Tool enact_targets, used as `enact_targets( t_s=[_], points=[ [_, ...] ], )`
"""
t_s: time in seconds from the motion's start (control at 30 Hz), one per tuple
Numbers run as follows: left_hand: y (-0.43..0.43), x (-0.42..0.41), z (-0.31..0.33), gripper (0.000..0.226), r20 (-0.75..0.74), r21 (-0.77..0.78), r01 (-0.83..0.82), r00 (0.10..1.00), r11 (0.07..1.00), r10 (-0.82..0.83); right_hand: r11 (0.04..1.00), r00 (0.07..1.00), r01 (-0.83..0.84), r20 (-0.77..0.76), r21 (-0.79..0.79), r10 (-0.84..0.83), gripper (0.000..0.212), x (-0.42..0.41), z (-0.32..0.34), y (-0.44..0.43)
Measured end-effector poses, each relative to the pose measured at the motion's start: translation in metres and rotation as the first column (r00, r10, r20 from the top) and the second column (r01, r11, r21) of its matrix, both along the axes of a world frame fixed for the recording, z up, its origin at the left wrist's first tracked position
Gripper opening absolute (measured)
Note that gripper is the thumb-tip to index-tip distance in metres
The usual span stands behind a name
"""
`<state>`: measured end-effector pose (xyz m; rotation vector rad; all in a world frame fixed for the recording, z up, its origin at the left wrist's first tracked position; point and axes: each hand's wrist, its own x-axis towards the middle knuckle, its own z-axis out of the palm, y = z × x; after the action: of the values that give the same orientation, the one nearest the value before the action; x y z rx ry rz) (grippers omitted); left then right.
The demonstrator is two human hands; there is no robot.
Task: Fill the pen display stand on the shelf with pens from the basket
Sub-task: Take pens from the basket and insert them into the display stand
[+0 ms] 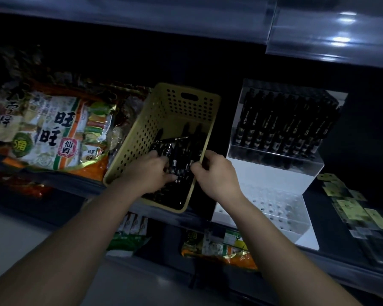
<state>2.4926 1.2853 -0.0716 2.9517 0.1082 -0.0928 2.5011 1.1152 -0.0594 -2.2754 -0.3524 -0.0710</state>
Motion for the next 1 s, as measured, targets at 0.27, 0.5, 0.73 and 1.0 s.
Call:
enact_targets(
  t_s=[0.27, 0.5, 0.73, 1.0],
  points=[
    [-0.014, 0.045, -0.015, 0.099, -0.070, -0.292, -0.338, 0.941, 0.895, 0.332, 0.999, 0.999, -0.020, 0.033, 0.030, 0.019, 0.019, 0.003, -0.003, 0.001],
    [-0.025, 0.048, -0.010, 0.103, -0.232, -0.275, -0.439, 0.894, 0.855, 0.385, 0.999, 0.999, -0.015, 0.029, 0.032, 0.014, 0.021, 0.008, -0.003, 0.001],
    [-0.022, 0.040, -0.015, 0.060, -0.288, -0.669, -0.422, 0.906, 0.612, 0.310, 0.999, 0.999, -0.018, 0.051, 0.033, 0.016, 0.020, 0.005, -0.003, 0.002],
    [-0.015, 0.035, -0.010, 0.002, -0.087, -0.811, -0.283, 0.924, 0.512, 0.373, 0.999, 0.999, -0.027, 0.044, 0.046, 0.025, 0.020, 0.004, -0.003, 0.000]
  ],
)
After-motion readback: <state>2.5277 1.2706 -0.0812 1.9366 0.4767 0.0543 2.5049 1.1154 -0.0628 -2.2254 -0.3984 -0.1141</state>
